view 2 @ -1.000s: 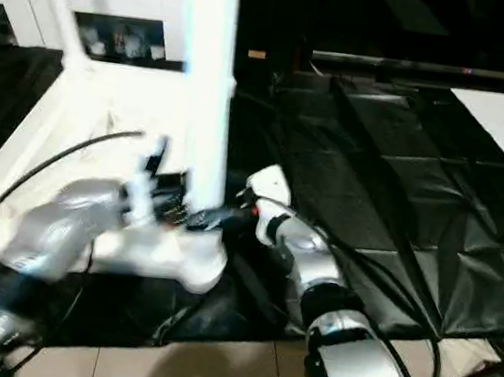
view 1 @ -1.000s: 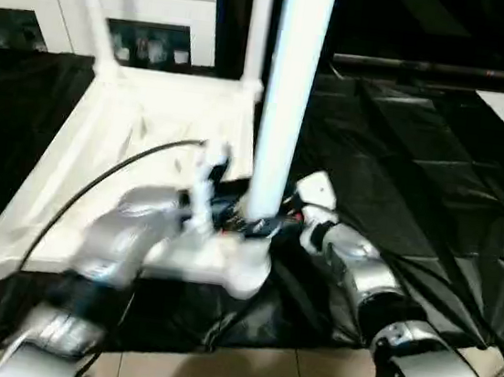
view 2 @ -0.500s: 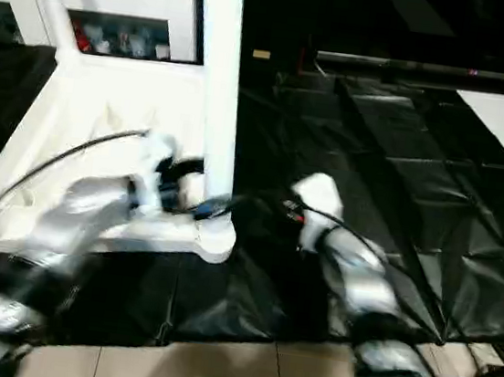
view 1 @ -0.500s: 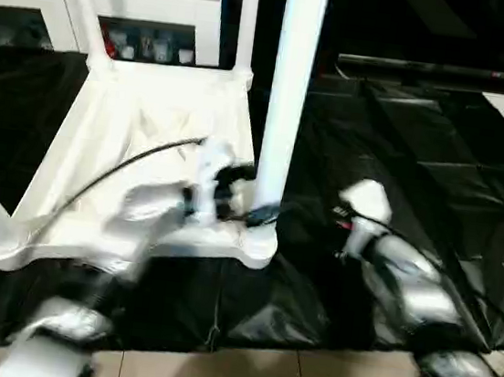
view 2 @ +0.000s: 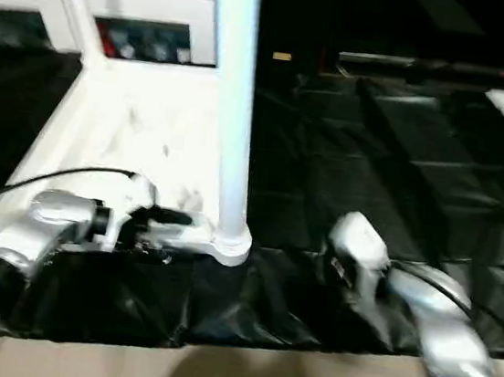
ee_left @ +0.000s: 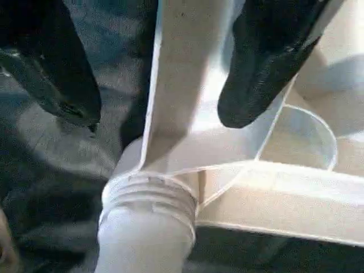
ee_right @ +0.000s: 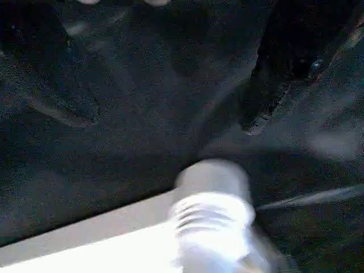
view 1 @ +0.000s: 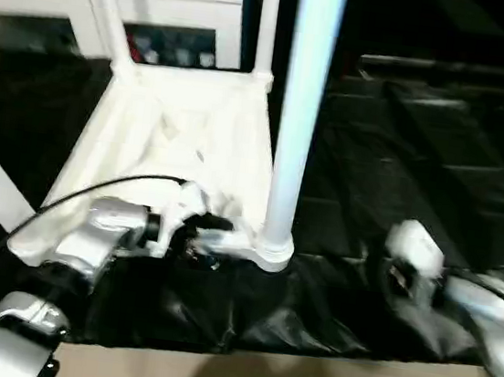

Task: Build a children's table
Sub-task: Rotate table base

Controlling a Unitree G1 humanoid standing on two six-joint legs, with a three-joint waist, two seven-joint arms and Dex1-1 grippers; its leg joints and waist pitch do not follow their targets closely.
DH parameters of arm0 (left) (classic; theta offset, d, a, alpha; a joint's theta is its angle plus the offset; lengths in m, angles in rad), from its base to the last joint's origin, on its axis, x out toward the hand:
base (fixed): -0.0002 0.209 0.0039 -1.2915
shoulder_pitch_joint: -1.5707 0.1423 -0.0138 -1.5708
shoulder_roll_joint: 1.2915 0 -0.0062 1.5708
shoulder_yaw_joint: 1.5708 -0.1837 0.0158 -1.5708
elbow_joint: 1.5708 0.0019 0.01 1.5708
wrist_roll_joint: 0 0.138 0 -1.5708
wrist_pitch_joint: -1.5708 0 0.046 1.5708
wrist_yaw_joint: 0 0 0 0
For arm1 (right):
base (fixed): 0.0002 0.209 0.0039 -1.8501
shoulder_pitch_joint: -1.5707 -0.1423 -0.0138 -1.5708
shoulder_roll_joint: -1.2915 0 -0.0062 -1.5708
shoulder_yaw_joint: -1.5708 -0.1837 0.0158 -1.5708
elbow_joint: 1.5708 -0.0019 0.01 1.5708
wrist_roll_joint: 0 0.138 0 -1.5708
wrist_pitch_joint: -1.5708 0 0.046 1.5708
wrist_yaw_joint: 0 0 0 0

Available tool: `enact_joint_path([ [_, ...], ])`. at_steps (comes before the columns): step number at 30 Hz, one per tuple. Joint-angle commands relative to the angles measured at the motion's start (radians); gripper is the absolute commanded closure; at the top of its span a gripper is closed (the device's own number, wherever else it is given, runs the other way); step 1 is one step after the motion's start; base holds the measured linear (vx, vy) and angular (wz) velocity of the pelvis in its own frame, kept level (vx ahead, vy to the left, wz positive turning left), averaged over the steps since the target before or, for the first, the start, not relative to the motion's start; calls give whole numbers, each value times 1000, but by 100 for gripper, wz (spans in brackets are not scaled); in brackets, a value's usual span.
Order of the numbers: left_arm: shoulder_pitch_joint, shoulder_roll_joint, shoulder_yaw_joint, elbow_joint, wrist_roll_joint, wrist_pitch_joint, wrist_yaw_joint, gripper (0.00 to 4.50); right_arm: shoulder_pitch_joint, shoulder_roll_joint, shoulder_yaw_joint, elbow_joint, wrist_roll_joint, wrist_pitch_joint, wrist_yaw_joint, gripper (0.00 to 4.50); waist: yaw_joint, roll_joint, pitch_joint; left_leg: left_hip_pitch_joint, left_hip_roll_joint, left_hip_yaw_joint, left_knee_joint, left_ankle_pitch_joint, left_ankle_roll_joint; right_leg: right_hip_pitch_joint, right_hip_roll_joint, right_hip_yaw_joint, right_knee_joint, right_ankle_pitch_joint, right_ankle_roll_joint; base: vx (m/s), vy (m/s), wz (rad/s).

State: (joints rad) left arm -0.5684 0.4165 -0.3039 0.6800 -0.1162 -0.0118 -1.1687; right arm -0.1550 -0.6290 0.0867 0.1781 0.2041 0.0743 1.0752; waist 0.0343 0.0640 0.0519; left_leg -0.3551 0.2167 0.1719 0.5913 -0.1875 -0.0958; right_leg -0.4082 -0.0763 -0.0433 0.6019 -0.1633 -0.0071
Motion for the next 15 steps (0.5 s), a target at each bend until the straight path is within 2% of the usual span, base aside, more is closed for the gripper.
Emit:
enact_joint_path([
  [1, -31, -4, -12, 44, 36, -30, 10, 100, 0, -10, 1, -63, 19, 23, 14, 0, 1, -12, -62, -8, -14, 10, -58, -248, 74, 63, -31, 19, -93, -368, -172, 0, 0, 0],
  [2, -35, -6, -10, 55, 39, -37, 12, 108, 2, -11, 1, -69, 18, 25, 13, 0, 0, -11, -64, -9, -14, 7, -57, -241, 70, 63, -32, 19, -91, -378, -165, 0, 0, 0],
  [3, -44, -8, -10, 71, 41, -44, 5, 116, -1, -8, -1, -80, 24, 39, 9, 0, -4, -16, -61, -11, -15, 6, -59, -240, 68, 62, -30, 17, -97, -407, -151, 0, 0, 0],
  [5, -68, -7, -3, 118, 44, -61, -17, 138, -11, 7, -3, -113, 48, 83, -3, 0, -7, -11, -61, -6, -16, 7, -59, -250, 69, 56, -28, 17, -101, -440, -141, 0, 0, 0],
  [6, -68, -7, -3, 118, 44, -61, -17, 144, -11, 7, -3, -113, 48, 83, -3, 0, -8, -13, -62, -4, -17, 7, -59, -254, 69, 55, -26, 16, -102, -447, -138, 0, 0, 0],
  [8, -83, 4, 4, 142, 47, -70, -25, 162, -29, 25, 2, -129, 52, 107, -28, 0, -9, -7, -64, -3, -11, 3, -63, -265, 64, 52, -30, 16, -98, -432, -145, 0, 0, 0],
  [11, -111, 19, 10, 150, 35, -27, -58, 185, -66, 31, 6, -155, 83, 159, -27, 0, -7, -27, -67, -3, -7, 4, -64, -245, 62, 53, -30, 20, -89, -373, -169, 0, 0, 0],
  [12, -113, 25, 9, 160, 40, -31, -58, 191, -68, 31, 14, -154, 83, 158, -18, 0, -3, -19, -67, 1, -6, 5, -63, -240, 64, 51, -32, 22, -87, -360, -176, 0, 0, 0],
  [13, -118, 35, 5, 174, 53, -37, -60, 199, -79, 29, 24, -156, 76, 171, -6, 0, -1, -40, -67, -2, -5, 7, -63, -230, 69, 53, -33, 23, -86, -339, -181, 0, 0, 0],
  [14, -119, 35, 7, 175, 53, -34, -63, 199, -81, 26, 24, -159, 77, 179, 1, 0, 2, -32, -68, -4, -6, 5, -63, -219, 68, 55, -33, 22, -78, -326, -187, 0, 0, 0],
  [15, -119, 35, 12, 177, 48, -30, -71, 210, -83, 25, 24, -161, 81, 188, 10, 0, 4, -33, -67, -3, -4, 7, -63, -213, 68, 53, -36, 24, -82, -318, -189, 0, 0, 0],
])
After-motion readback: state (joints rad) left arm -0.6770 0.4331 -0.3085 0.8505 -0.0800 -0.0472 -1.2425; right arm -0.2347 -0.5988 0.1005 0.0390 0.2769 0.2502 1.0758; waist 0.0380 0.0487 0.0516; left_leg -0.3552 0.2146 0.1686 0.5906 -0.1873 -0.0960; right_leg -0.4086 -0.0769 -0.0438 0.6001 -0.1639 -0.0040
